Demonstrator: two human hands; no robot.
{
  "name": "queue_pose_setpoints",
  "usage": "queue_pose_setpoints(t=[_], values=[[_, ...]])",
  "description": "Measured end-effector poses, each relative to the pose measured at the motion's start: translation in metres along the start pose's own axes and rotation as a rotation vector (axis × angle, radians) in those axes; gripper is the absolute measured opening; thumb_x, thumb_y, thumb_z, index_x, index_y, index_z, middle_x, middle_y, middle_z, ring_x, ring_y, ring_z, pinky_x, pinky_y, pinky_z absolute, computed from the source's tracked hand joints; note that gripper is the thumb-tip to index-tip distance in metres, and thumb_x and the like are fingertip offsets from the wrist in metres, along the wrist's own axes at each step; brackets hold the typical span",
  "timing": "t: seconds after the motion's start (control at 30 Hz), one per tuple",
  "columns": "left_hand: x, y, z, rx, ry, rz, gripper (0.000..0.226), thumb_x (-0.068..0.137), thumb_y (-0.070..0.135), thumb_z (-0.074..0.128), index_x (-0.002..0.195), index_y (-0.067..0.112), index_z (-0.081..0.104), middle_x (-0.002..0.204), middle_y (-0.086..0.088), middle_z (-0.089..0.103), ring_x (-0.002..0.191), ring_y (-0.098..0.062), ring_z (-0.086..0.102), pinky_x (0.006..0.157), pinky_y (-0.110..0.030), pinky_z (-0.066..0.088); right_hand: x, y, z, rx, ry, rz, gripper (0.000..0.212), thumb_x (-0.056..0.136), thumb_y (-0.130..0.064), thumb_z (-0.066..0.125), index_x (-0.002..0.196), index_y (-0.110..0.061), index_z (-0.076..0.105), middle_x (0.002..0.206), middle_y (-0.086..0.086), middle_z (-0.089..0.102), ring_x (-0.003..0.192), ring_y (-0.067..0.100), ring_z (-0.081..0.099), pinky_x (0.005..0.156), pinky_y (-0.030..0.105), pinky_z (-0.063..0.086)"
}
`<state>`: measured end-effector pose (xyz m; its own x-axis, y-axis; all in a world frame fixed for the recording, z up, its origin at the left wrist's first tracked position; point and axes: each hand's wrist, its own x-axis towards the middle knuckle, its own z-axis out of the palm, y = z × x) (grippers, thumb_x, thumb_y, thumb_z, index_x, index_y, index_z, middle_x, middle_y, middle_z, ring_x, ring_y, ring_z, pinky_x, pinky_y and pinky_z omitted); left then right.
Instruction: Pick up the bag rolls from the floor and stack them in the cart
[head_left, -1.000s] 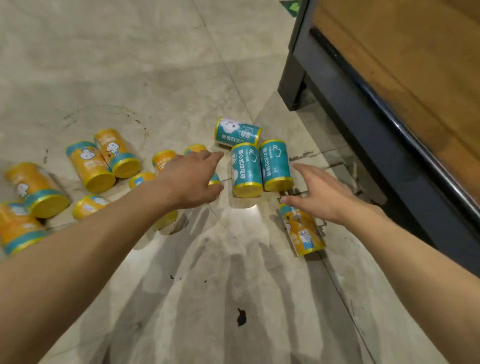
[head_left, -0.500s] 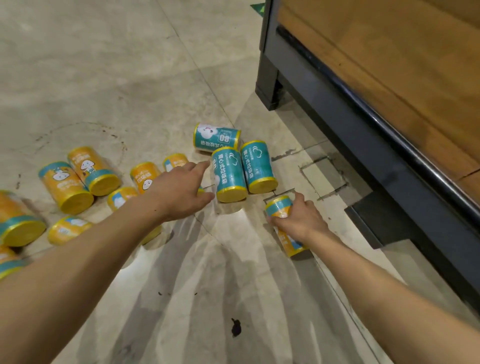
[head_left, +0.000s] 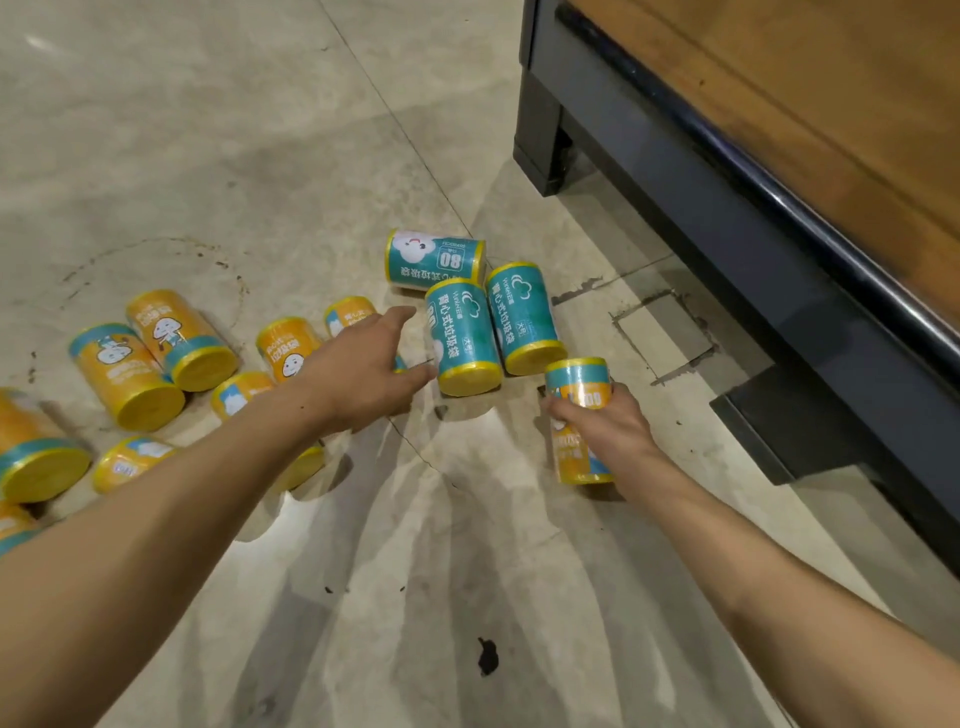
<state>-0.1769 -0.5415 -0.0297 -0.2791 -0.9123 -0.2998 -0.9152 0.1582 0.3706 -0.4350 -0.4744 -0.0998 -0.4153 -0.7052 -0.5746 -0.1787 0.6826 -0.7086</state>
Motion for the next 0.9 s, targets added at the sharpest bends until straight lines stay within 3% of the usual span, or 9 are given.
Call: queue_pose_setpoints(t=[0.13,0.27,0.33,0.4,0.53,0.7,0.9], values=[[0.016,0.01,0.013,-0.157,0.015,-0.083,0.079,0.093,0.051,0.062,0.156,0.015,0.029,0.148,-0.016,0.05,0.134,-0.033,0.049,0.107,-0.044,0.043,-0.007,-0.015,-0.003,0.269,-0.135,-0.041,0.061,0.073,-0.034,0.088,0.123,-0.021,0.057,0.106,0.006,0.073,0.091,0.022,0.074,0.078,0.04,0.062],[0.036,0.028,0.032,-0.306,0.06,-0.222,0.076,0.092,0.055,0.062,0.149,0.011,0.036,0.142,-0.015,0.055,0.129,-0.034,0.052,0.096,-0.037,0.042,-0.012,-0.028,-0.01,0.313,-0.218,-0.084,0.073,0.057,-0.05,0.09,0.12,-0.03,0.06,0.109,0.003,0.074,0.097,0.022,0.074,0.086,0.048,0.061],[0.05,0.036,0.039,-0.369,0.082,-0.281,0.074,0.089,0.056,0.065,0.143,0.011,0.041,0.138,-0.014,0.057,0.123,-0.036,0.056,0.092,-0.034,0.044,-0.014,-0.032,-0.014,0.339,-0.255,-0.088,0.067,0.066,-0.044,0.089,0.123,-0.027,0.06,0.111,0.005,0.074,0.098,0.022,0.074,0.085,0.047,0.062],[0.063,0.043,0.047,-0.424,0.09,-0.357,0.079,0.084,0.061,0.068,0.141,0.012,0.041,0.133,-0.016,0.058,0.114,-0.038,0.06,0.094,-0.042,0.053,-0.016,-0.035,-0.02,0.39,-0.282,-0.071,0.058,0.077,-0.032,0.085,0.127,-0.021,0.058,0.114,0.009,0.073,0.099,0.024,0.074,0.083,0.044,0.062],[0.081,0.049,0.059,-0.511,0.097,-0.496,0.087,0.085,0.057,0.07,0.147,0.01,0.03,0.138,-0.02,0.051,0.122,-0.041,0.053,0.098,-0.051,0.052,-0.017,-0.032,-0.028,0.482,-0.3,-0.019,0.053,0.08,-0.026,0.082,0.127,-0.018,0.059,0.111,0.01,0.074,0.092,0.022,0.073,0.078,0.041,0.062],[0.093,0.053,0.066,-0.604,0.126,-0.589,0.098,0.075,0.061,0.078,0.145,0.009,0.033,0.141,-0.017,0.05,0.126,-0.037,0.052,0.098,-0.043,0.048,-0.009,-0.025,-0.034,0.504,-0.283,-0.007,0.051,0.08,-0.028,0.082,0.125,-0.018,0.06,0.098,0.003,0.075,0.085,0.017,0.074,0.076,0.04,0.061],[0.094,0.044,0.07,-0.825,0.148,-0.631,0.087,0.068,0.048,0.085,0.134,0.014,0.04,0.126,-0.009,0.058,0.106,-0.029,0.062,0.091,-0.046,0.057,-0.009,-0.023,-0.03,0.527,-0.304,0.016,0.053,0.08,-0.027,0.081,0.128,-0.021,0.059,0.103,0.003,0.075,0.086,0.016,0.074,0.07,0.034,0.062]])
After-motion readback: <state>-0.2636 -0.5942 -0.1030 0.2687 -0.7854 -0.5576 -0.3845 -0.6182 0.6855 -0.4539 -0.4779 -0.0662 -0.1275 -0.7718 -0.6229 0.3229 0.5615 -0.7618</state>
